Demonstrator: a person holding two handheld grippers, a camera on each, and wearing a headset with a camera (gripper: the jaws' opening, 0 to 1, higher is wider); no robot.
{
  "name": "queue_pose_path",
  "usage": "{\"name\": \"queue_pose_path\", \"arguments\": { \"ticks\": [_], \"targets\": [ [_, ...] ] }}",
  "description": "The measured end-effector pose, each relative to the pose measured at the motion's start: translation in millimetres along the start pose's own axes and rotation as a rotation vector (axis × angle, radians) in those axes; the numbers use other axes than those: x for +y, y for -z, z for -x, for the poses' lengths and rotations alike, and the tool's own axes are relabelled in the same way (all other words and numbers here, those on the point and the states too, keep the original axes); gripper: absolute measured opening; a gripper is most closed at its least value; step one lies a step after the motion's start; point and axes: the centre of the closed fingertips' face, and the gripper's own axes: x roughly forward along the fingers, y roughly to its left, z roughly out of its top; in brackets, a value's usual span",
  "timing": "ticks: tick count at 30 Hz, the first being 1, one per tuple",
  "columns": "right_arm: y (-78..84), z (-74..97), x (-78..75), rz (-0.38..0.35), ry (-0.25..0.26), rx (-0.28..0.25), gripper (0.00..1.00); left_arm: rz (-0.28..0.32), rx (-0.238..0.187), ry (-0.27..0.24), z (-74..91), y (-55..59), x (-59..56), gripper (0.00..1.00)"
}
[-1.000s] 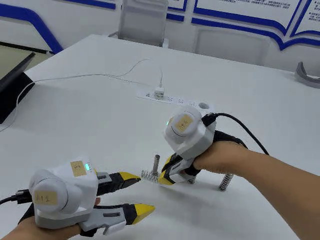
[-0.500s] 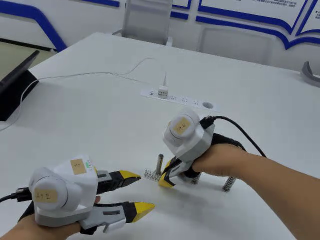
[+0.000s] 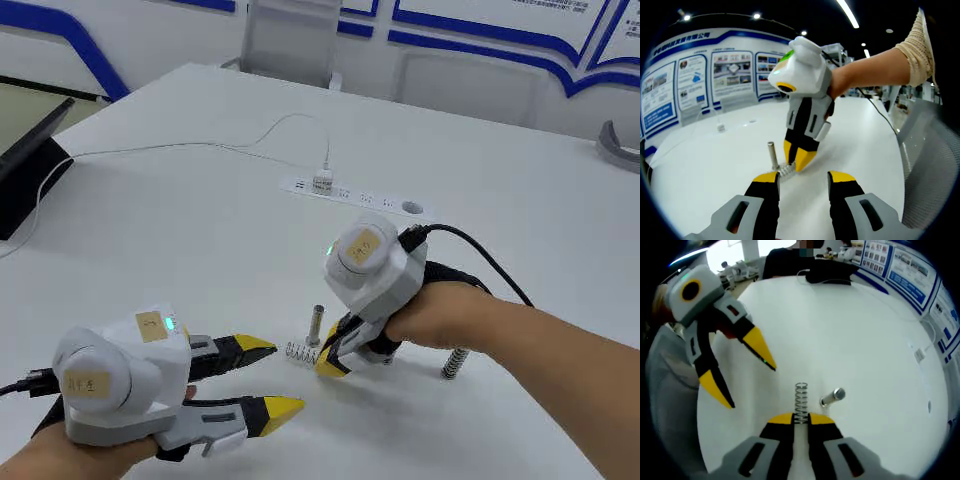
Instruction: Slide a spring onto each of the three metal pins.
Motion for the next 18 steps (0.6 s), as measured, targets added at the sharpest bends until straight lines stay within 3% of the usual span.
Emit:
{"name": "queue_pose_path", "arguments": {
  "ticks": [18],
  "targets": [
    [-8.5, 35.7, 38.7, 0.274, -0.078, 0.052, 0.12, -0.037, 0.012, 0.026, -6.1, -1.6, -7.1, 0.35]
  ]
}}
